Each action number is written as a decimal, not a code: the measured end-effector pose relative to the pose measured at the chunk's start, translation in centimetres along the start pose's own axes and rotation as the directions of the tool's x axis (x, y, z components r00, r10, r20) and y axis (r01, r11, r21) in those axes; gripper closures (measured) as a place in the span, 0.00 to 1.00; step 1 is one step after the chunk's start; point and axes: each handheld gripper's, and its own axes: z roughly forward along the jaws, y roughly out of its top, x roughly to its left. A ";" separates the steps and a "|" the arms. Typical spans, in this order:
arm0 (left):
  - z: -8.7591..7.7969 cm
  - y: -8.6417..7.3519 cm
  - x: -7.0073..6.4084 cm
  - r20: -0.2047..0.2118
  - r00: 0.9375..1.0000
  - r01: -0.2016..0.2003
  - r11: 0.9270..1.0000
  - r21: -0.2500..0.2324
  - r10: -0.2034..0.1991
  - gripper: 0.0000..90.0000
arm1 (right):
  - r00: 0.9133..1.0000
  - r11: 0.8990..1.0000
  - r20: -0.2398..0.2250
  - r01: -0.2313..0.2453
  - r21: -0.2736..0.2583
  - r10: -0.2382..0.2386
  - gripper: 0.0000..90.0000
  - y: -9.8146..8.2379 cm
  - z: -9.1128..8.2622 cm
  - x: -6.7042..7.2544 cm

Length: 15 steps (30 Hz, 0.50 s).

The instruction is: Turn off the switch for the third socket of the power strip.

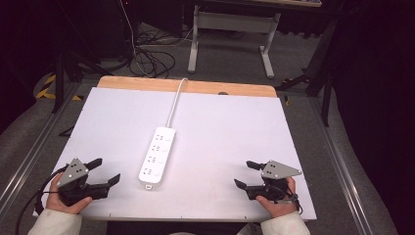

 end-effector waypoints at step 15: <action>-0.8 0.6 -0.3 -0.007 1.000 -0.003 0.999 -0.050 0.003 0.18 | 1.000 1.000 0.002 0.005 0.004 -0.005 0.27 0.0 0.0 0.0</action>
